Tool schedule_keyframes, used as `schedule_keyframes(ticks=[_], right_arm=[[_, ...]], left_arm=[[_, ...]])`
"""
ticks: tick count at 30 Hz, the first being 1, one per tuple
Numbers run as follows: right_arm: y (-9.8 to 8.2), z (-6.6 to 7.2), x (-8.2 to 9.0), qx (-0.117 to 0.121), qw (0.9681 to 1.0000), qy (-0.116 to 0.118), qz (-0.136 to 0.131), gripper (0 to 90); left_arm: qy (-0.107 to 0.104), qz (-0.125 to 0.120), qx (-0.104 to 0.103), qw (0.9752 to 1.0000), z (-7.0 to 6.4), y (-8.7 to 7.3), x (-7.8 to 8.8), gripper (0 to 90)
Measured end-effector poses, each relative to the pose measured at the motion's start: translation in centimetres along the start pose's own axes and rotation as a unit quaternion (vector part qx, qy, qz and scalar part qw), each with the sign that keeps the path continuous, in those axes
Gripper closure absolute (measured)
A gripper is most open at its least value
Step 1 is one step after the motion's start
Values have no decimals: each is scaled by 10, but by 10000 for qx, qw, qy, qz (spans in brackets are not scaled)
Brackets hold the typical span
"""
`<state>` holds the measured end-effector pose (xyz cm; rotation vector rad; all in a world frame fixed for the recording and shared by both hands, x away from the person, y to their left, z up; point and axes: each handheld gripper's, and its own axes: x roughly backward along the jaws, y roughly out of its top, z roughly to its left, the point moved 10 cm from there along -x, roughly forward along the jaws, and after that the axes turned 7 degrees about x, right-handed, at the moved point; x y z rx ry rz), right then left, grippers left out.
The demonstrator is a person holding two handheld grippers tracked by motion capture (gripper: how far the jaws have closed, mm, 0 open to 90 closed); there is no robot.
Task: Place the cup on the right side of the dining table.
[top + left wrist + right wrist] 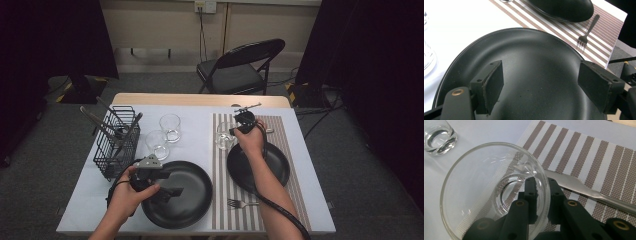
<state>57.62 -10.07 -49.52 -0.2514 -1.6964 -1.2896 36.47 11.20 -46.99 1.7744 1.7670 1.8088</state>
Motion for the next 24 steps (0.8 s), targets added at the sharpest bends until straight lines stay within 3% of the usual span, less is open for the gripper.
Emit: schedule_keyframes(ticks=[24], right_arm=[[4,2,0,24,10000,-22,-37,778]], left_arm=[[0,9,-5,10000,-1,0,0,205]])
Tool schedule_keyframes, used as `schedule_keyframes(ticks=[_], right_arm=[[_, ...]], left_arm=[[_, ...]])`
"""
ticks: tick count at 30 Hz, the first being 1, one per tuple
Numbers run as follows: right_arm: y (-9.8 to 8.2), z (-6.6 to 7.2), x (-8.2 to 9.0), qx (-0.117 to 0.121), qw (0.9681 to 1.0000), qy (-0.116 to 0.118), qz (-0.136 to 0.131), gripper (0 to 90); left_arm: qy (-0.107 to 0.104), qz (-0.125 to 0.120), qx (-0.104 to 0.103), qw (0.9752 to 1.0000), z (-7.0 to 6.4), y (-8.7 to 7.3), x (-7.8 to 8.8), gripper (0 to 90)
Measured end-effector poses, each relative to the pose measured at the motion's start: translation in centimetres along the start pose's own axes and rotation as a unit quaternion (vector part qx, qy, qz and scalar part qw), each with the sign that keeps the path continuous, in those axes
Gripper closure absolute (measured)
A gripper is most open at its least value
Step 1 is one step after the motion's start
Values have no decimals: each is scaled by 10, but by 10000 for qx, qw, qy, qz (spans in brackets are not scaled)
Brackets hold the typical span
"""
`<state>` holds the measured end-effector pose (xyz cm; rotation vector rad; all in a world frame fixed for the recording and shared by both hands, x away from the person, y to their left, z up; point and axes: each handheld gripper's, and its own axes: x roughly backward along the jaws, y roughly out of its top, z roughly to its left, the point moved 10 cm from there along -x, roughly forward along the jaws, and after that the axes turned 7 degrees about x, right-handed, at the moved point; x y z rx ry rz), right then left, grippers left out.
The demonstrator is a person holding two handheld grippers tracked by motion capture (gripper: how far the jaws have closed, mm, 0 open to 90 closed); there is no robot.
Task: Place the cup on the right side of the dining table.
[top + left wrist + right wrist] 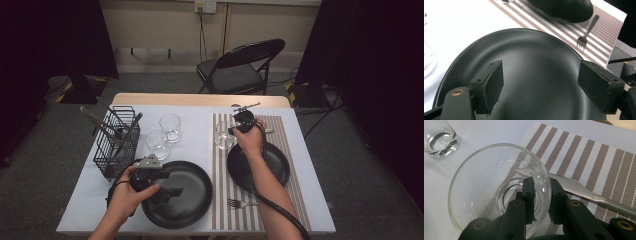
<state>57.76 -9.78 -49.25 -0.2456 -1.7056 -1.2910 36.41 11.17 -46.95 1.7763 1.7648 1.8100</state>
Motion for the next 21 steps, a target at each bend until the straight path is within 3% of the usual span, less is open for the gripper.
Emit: schedule_keyframes(ticks=[21], right_arm=[[3,2,-1,-45,10000,51,-59,717]], left_arm=[[-19,-17,22,10000,0,1,0,205]])
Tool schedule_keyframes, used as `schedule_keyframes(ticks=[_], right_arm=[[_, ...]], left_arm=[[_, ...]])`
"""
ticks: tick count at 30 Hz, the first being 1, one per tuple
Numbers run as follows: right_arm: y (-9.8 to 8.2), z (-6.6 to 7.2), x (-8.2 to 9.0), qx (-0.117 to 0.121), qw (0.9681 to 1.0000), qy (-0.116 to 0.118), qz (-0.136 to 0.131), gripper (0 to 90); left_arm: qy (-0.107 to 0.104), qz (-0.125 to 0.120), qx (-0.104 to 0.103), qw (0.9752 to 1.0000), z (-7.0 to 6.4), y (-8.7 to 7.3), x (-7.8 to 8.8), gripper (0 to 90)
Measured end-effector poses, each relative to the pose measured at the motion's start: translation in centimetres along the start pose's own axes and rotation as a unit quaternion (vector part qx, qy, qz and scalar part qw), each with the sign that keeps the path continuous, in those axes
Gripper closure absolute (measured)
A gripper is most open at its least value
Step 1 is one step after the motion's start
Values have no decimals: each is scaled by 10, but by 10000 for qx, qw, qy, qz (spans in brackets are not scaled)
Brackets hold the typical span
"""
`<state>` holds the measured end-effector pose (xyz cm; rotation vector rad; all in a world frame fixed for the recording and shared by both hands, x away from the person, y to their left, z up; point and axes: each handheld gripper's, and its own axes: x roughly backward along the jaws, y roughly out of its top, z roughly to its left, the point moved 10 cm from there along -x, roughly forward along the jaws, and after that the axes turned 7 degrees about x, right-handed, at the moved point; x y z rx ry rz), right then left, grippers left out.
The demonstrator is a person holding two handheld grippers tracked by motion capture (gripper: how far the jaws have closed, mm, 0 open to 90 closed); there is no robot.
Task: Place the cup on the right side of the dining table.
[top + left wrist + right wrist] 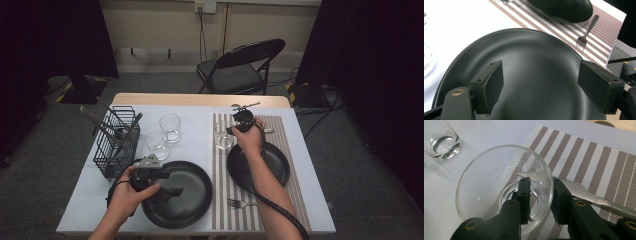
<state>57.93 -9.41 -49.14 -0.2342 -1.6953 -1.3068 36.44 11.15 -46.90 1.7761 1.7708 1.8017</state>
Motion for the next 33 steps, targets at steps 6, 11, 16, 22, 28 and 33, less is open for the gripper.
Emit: schedule_keyframes(ticks=[6,11,16,22,28,33], right_arm=[[0,0,-1,8,10000,-13,11,686],[0,-2,0,-27,10000,-21,-30,627],[1,-3,2,-77,9999,-21,-84,563],[3,-2,4,-144,9998,14,-115,520],[5,-2,8,-174,9997,43,-161,488],[7,-2,12,-208,9996,50,-190,444]], left_arm=[[-3,-9,5,10000,0,0,-1,205],[5,-12,4,10000,0,1,0,205],[-3,-21,6,10000,0,1,0,205],[5,-29,15,10000,-1,2,1,205],[4,-52,2,10000,0,3,1,205],[9,-47,10,10000,-1,4,1,205]])
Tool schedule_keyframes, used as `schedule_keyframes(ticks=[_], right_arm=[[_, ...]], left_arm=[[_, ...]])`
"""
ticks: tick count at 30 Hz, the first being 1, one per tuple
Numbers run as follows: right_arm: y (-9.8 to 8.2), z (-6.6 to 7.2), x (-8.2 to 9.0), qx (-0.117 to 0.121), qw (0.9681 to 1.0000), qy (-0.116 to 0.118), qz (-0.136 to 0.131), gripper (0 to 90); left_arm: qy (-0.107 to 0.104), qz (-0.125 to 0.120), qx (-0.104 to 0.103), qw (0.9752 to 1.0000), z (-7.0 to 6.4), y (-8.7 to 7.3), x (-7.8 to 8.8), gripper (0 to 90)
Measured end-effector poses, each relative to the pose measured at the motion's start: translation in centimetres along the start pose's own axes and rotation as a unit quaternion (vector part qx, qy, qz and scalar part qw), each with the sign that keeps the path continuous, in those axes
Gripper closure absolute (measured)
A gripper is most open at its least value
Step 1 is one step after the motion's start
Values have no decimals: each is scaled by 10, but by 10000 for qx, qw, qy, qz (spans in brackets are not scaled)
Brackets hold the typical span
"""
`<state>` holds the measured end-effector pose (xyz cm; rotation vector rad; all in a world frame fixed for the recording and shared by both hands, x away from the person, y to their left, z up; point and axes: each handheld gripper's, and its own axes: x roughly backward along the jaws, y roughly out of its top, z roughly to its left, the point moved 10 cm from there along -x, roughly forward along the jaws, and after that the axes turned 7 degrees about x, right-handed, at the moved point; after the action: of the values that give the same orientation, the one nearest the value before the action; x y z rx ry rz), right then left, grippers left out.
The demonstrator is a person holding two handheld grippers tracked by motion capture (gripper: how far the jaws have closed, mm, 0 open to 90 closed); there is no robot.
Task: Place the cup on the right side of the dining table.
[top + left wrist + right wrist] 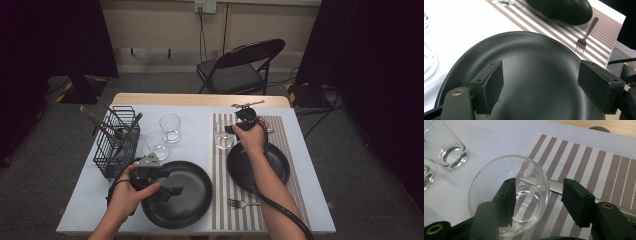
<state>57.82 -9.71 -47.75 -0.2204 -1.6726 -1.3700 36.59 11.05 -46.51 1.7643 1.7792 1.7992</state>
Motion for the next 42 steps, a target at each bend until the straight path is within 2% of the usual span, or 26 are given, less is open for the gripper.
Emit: schedule_keyframes(ticks=[7,26,34,42], right_arm=[[3,0,5,76,10000,-3,-61,392],[4,-3,16,-16,10000,-20,-50,278],[1,0,21,22,9999,81,-75,244],[2,6,30,74,9997,190,-115,228]], left_arm=[[0,-4,-26,10000,0,1,0,205],[-12,-4,1,10000,0,1,-1,205],[-4,58,-18,10000,2,-2,-4,205],[25,8,-25,10000,2,0,-1,205]])
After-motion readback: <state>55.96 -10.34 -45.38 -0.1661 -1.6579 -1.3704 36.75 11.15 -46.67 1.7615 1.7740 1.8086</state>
